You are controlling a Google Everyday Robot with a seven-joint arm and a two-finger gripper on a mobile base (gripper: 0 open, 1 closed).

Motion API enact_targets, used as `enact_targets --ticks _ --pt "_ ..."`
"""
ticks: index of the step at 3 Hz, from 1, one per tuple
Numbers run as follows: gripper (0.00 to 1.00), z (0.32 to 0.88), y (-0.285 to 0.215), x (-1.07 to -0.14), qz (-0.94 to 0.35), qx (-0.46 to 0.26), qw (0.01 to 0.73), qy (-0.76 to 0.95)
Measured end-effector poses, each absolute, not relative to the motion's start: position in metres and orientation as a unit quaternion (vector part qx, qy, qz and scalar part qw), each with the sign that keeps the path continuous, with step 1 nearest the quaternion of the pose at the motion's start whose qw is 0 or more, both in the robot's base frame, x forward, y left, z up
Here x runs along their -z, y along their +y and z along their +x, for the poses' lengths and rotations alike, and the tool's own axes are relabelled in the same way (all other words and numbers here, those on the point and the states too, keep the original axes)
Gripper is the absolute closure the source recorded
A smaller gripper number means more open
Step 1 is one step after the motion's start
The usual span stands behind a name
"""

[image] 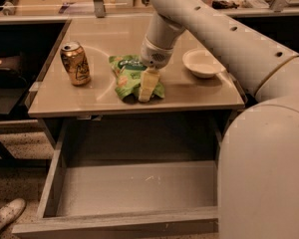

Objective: Place green rice chip bag into top drawer

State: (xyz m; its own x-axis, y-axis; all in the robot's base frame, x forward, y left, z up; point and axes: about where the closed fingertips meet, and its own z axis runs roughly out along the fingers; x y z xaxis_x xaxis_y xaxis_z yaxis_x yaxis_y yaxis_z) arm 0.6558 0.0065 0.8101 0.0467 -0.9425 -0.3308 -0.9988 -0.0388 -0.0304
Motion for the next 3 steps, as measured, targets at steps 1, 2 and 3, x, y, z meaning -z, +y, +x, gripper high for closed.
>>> enact_targets --ticks 1,2,3 --pt "1.00 0.656 0.006 -0.810 -0.712 -0.111 0.127 0.681" --pt "1.00 0.656 0.006 -0.815 -0.712 -0.111 0.127 0.682" --pt "1.00 0.638 0.002 -0.832 -0.707 -0.105 0.140 0.685"
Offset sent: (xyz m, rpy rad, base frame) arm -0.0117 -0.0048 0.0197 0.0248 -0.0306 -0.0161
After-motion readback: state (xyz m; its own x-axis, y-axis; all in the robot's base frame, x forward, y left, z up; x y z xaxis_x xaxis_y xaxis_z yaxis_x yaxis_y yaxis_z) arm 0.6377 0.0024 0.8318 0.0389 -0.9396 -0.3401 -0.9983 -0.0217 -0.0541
